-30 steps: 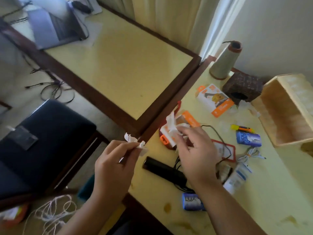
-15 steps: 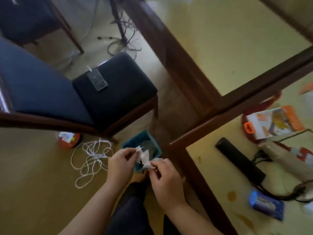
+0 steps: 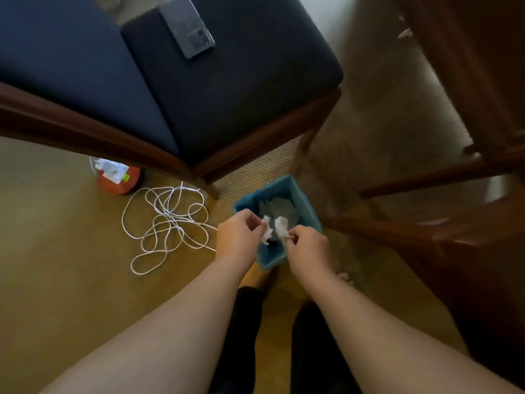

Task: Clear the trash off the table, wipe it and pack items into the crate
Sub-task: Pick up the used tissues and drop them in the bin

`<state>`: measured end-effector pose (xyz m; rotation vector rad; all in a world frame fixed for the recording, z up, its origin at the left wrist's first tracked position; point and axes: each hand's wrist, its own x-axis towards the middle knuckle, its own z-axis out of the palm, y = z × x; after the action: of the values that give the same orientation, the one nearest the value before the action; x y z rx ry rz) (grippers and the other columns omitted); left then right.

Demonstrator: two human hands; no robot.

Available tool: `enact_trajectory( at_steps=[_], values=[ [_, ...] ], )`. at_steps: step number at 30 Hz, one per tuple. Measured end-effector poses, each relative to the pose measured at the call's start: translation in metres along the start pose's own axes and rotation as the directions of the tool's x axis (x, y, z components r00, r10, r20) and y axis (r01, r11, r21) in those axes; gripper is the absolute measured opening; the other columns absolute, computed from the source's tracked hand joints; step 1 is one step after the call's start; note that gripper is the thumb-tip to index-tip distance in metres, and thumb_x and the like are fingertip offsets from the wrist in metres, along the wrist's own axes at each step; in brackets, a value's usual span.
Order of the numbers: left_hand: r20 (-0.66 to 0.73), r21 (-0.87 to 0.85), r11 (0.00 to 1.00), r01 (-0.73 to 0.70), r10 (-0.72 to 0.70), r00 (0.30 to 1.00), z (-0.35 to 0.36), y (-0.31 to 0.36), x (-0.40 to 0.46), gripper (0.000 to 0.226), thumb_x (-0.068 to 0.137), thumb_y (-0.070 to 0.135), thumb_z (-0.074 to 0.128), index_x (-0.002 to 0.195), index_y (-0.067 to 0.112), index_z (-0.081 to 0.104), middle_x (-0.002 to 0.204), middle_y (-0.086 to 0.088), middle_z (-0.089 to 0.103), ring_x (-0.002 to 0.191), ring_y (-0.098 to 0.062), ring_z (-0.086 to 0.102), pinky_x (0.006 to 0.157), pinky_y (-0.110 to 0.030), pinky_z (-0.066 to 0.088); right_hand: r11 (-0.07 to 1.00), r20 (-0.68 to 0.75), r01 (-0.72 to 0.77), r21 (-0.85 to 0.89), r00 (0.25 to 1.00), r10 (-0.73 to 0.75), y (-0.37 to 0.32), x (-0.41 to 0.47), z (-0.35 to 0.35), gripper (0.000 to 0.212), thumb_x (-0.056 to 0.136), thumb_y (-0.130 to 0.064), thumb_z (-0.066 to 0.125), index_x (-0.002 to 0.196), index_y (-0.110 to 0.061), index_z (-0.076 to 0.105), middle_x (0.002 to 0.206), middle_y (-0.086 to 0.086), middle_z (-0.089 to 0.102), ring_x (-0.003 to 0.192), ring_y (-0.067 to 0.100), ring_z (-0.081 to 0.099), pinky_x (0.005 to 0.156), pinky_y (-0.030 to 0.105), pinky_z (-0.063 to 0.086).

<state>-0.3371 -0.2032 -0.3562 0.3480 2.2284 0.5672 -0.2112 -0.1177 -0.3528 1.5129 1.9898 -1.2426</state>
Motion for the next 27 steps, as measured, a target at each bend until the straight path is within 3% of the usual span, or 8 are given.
enact_trajectory(
  at_steps=[4,7,9,13,17,21,23,27],
  values=[
    [0.046,0.000,1.000,0.020,-0.020,0.999,0.024,-0.019,0.030,0.008,0.102,0.028,0.069,0.109,0.031,0.071,0.102,0.013,0.067,0.092,-0.005,0.064,0.076,-0.024,0.053,0.989,0.135,-0.123,0.087,0.985,0.111,0.006,0.040,0.019,0.032,0.105,-0.023,0.058,0.136,-0.026,0.062,0.122,-0.001,0.065,0.106,0.018,0.062,0.083,0.031,0.054],
    [0.174,-0.025,1.000,0.010,-0.005,0.985,0.030,-0.029,0.043,0.027,0.103,0.026,0.068,0.130,0.026,0.069,0.116,0.008,0.069,0.106,-0.009,0.064,0.086,-0.025,0.050,0.987,0.280,-0.150,0.061,0.951,0.127,0.012,0.056,0.030,0.059,0.102,-0.018,0.063,0.155,-0.034,0.044,0.147,0.003,0.056,0.131,0.025,0.056,0.109,0.044,0.050],
    [0.236,-0.033,0.999,0.005,0.003,0.972,0.026,-0.031,0.049,0.036,0.101,0.025,0.069,0.137,0.025,0.066,0.127,0.005,0.069,0.117,-0.012,0.064,0.091,-0.026,0.049,0.990,0.328,-0.139,0.035,0.937,0.121,0.012,0.060,0.029,0.068,0.100,-0.015,0.064,0.159,-0.036,0.036,0.153,0.004,0.051,0.137,0.026,0.053,0.114,0.046,0.047],
    [0.305,-0.011,0.999,-0.038,0.039,0.951,0.005,-0.022,0.051,0.043,0.102,0.019,0.068,0.144,0.024,0.061,0.135,0.006,0.066,0.123,-0.012,0.063,0.092,-0.025,0.050,0.987,0.302,-0.129,0.094,0.949,0.095,0.008,0.046,0.017,0.063,0.100,-0.010,0.058,0.155,-0.037,0.043,0.145,0.001,0.056,0.130,0.025,0.056,0.110,0.044,0.050],
    [0.256,-0.006,0.990,-0.140,0.136,0.957,-0.024,0.012,0.024,0.025,0.103,0.024,0.064,0.128,0.029,0.068,0.113,0.017,0.069,0.112,-0.005,0.066,0.087,-0.022,0.055,0.956,0.141,-0.133,0.261,0.985,0.098,-0.010,-0.001,-0.008,0.053,0.102,-0.014,0.056,0.151,-0.033,0.050,0.144,-0.001,0.057,0.129,0.019,0.058,0.107,0.037,0.052],
    [0.243,-0.059,0.949,-0.308,0.313,0.918,-0.069,0.074,-0.033,0.008,0.102,0.033,0.066,0.108,0.037,0.069,0.100,0.018,0.070,0.094,0.005,0.066,0.085,-0.029,0.062,0.951,-0.149,0.099,0.292,0.987,-0.057,-0.045,-0.078,-0.058,0.040,0.103,-0.016,0.060,0.140,-0.031,0.060,0.132,-0.015,0.057,0.125,0.005,0.058,0.104,0.028,0.053],
    [0.265,-0.082,0.924,-0.374,0.382,0.885,-0.096,0.111,-0.066,0.008,0.100,0.035,0.067,0.106,0.040,0.068,0.100,0.017,0.070,0.092,0.008,0.066,0.081,-0.028,0.063,0.927,-0.327,0.242,0.285,0.934,-0.144,-0.063,-0.127,-0.098,0.040,0.103,-0.017,0.062,0.141,-0.030,0.061,0.130,-0.020,0.058,0.123,-0.002,0.058,0.100,0.019,0.054],
    [0.254,-0.133,0.862,-0.490,0.507,0.824,-0.141,0.194,-0.139,0.004,0.097,0.039,0.070,0.099,0.042,0.070,0.094,0.017,0.072,0.088,0.011,0.066,0.072,-0.026,0.061,0.900,-0.672,0.407,0.157,0.712,-0.204,-0.087,-0.225,-0.185,0.038,0.100,-0.015,0.066,0.136,-0.026,0.066,0.127,-0.025,0.062,0.121,-0.004,0.061,0.095,0.010,0.050]
  ],
)
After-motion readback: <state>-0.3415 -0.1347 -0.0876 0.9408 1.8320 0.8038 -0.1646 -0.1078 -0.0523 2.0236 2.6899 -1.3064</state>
